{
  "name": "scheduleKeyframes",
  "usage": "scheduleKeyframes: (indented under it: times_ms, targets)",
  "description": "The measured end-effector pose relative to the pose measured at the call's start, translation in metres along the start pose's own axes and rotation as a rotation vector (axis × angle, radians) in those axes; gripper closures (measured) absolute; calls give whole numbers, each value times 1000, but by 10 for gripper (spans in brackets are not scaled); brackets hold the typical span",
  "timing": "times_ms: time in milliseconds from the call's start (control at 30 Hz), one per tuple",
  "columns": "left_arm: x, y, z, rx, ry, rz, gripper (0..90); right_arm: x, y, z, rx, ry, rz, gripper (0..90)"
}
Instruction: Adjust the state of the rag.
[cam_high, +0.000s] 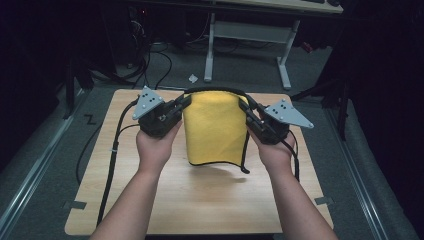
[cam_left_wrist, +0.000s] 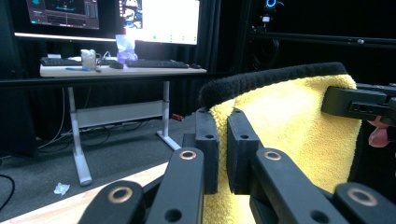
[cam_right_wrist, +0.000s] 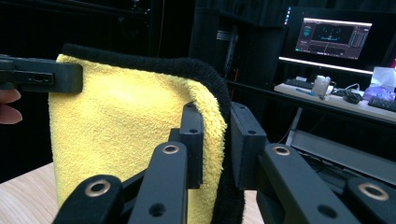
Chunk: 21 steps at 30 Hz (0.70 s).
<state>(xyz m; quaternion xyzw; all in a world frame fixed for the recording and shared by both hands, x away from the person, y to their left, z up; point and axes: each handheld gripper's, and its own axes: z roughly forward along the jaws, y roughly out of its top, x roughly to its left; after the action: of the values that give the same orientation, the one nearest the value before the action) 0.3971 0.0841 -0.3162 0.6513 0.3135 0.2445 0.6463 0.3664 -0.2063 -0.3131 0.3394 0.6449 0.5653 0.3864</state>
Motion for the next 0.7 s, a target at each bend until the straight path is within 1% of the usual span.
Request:
scheduleKeyframes:
  times_ms: [133, 200, 233, 267, 333, 367, 500, 567, 633, 700]
  targets:
    - [1, 3, 1, -4, 0, 0, 850, 0, 1, 2, -1, 2, -1, 779]
    - [2, 6, 2, -1, 1, 6, 850, -1, 3, 2, 2, 3, 4, 778]
    - [3, 7, 3, 0, 0, 9, 850, -1, 3, 3, 0, 0, -2, 778]
    - [3, 9, 4, 2, -4, 9, 850, -2, 4, 4, 0, -3, -3, 778]
    - [6, 13, 7, 14, -29, 0, 850, -4, 6, 5, 0, -7, -1, 778]
    - [8, 15, 9, 21, -30, -3, 849, -5, 7, 6, 0, -9, 2, 778]
    - [10, 24, 16, 33, -17, 40, 849, -11, 13, 11, 8, -15, -8, 778]
    - [14, 28, 23, 33, -13, 41, 848, -15, 16, 17, 6, -23, -13, 779]
    - [20, 31, 30, 36, -9, 42, 848, -19, 18, 23, 13, -25, -8, 778]
    - [24, 32, 36, 40, -4, 49, 847, -22, 19, 29, 19, -27, -26, 778]
